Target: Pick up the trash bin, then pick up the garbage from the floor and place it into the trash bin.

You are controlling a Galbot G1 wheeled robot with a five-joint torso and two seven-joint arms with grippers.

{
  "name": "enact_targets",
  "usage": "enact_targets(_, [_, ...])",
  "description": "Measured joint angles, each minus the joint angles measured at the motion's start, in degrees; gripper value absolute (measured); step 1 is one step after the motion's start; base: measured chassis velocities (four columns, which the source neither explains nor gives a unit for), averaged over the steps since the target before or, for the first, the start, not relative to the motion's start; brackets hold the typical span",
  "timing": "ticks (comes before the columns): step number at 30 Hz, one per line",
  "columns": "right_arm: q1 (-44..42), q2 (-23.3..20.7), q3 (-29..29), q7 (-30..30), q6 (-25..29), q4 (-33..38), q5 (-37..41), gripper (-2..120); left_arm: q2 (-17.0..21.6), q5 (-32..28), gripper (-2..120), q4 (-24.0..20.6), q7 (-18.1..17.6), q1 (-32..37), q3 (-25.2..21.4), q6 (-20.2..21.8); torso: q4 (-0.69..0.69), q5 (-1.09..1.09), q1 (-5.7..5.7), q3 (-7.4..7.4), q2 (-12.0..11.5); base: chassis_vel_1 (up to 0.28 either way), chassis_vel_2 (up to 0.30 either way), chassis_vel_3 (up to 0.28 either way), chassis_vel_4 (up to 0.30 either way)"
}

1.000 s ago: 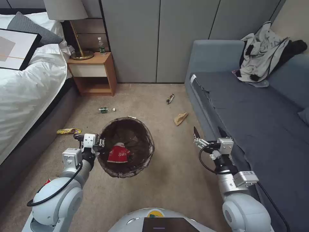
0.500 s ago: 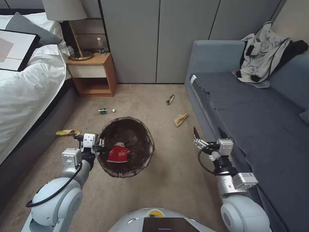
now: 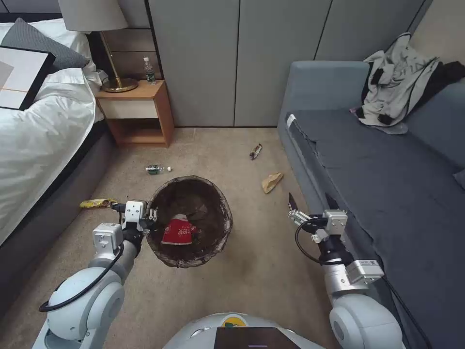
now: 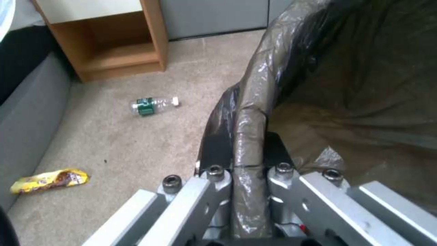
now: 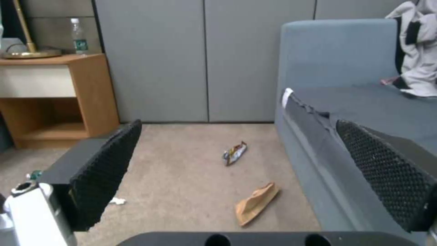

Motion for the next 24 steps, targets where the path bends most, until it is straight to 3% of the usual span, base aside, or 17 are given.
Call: enact_targets(24, [0.8, -0.4, -1.0, 0.1, -0.9, -0.1, -0.1, 100, 0.0, 0.4, 3, 0.0, 0.0, 0.5, 0.1, 0.0, 0.00, 0.00, 0.00, 0.00, 0.0, -0.085, 0.084, 0.084, -0.087])
